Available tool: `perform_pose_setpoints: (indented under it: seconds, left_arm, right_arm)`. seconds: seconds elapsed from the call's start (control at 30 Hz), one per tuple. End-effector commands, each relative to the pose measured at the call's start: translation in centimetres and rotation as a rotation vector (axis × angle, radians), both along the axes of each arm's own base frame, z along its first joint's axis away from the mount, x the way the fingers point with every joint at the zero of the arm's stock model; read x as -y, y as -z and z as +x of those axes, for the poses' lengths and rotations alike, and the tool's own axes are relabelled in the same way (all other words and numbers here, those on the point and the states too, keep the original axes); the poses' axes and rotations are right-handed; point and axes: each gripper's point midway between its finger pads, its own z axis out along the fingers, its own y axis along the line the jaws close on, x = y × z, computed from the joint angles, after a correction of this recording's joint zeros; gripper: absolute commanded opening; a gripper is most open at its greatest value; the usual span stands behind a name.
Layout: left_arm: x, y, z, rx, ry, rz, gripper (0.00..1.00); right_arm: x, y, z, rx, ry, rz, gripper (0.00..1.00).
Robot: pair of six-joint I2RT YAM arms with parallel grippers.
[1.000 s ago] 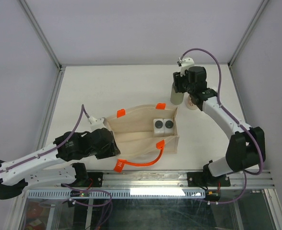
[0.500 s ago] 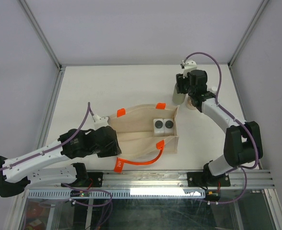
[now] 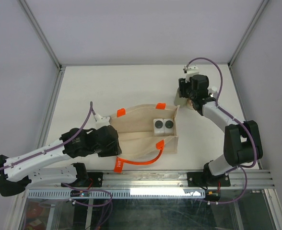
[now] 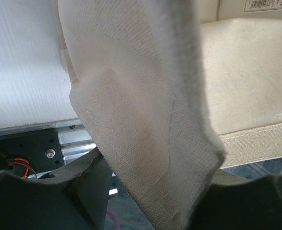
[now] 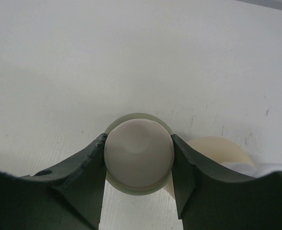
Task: Take the personal care products out of the canvas bag
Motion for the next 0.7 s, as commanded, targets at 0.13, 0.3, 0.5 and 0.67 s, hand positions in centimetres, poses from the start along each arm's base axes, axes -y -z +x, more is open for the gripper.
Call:
perform_pose_setpoints:
  seconds: [0.13,0.3,0.5,0.67]
  left_arm:
    - [1.2,-1.4,0.8,0.047,0.022,-0.034,0.46]
    - [1.4,-1.6,1.0,0.054,0.029,-0.031,0.46]
    - [1.9,-1.9,1.2,0.065,0.050,-0.036,0.46]
    - [2.3,-2.4,1.3,0.078,0.065,-0.049,0.47]
  right_arm:
    - [0.3,-4.4,2.1,0.180,0.012,0.042,0.19]
    - [0.1,-5.7,1.4,0.172,-0.006,0.043,0.42]
    - [0.4,-8.9,-0.5,0.146,-0.012,0.038,0.69]
    - [-1.1,-9.3,-5.1,0.063,-0.114,0.116,0.84]
